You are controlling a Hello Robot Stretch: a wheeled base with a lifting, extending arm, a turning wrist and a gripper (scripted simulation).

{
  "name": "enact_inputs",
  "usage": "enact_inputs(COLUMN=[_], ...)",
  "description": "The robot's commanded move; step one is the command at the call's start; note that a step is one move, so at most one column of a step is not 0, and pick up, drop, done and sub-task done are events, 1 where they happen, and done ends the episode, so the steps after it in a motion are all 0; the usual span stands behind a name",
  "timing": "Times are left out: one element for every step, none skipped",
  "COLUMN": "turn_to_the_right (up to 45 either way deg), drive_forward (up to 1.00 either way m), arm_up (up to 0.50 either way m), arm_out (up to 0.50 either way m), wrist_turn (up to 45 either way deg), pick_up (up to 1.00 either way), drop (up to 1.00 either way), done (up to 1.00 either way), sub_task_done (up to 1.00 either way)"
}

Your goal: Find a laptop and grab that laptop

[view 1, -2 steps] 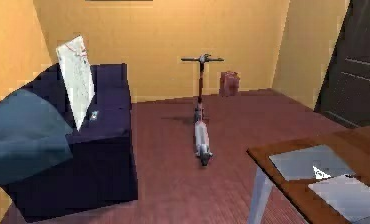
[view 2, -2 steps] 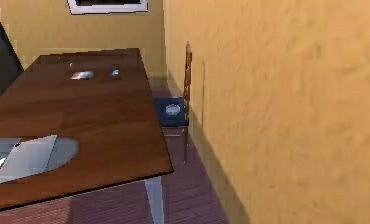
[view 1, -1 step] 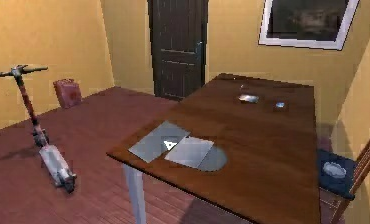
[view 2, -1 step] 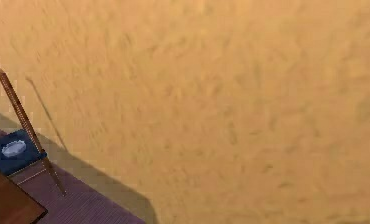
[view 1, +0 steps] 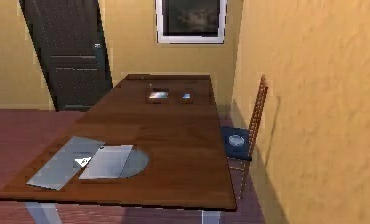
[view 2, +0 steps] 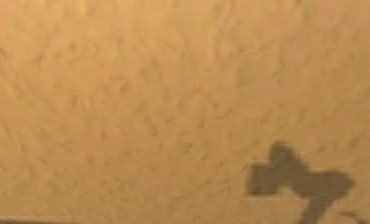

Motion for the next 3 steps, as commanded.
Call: enact_inputs(turn_to_the_right=[3.0, 0.0, -45.0], drive_forward=[0.0, 0.15, 0.0], arm_up=[0.0, 0.0, 0.0], arm_out=[0.0, 0.0, 0.0], wrist_turn=[0.0, 0.0, 0.0], pick_up=[0.0, 0.0, 0.0], drop=[0.0, 0.0, 0.0], done=[0.0, 0.0, 0.0], sub_task_done=[0.0, 0.0, 0.0])
